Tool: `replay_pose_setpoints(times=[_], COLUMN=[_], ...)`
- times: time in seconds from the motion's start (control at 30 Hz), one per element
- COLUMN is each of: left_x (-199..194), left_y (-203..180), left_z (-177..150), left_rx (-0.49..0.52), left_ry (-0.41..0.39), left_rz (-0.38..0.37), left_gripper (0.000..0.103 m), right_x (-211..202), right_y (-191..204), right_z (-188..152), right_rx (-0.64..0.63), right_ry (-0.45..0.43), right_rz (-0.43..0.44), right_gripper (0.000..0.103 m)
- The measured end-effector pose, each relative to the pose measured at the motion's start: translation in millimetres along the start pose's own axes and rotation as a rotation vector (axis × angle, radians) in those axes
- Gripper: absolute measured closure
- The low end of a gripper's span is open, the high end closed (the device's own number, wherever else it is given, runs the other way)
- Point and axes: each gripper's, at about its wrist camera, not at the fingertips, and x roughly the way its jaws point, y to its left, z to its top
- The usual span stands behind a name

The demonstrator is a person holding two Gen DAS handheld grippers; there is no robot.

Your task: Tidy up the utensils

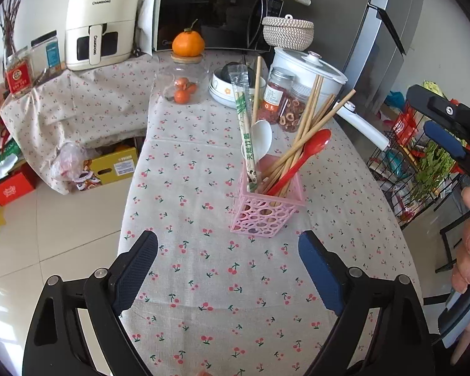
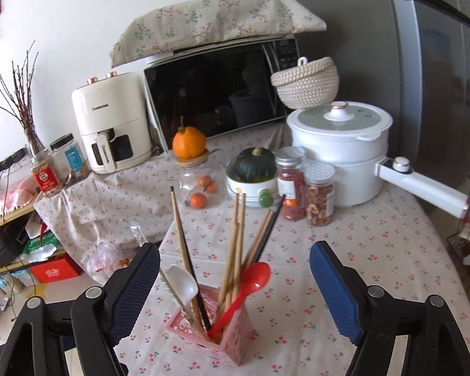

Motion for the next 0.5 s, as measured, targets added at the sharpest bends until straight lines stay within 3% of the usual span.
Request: replay_pose_setpoints(times=[0.1,0.5], left_x=[-18.8,-117.7], left_y=[-14.6,-46.9], left_z=[-5.7,-45.7], left_rx=[0.032,0.073], left_ry=[-0.028,-0.162], left_rz=[0.014,0.051], left_gripper=[0.004,0.001], right_x=[-29.5,-132.4], right_y=[-6.9,-15.8], right_z=[-10.8,-55.7], right_rx=[-0.005,-0.016], right_ry=[-0.014,0.028], right_rz=[-0.063,-0.236], right_gripper=[0.000,0.000])
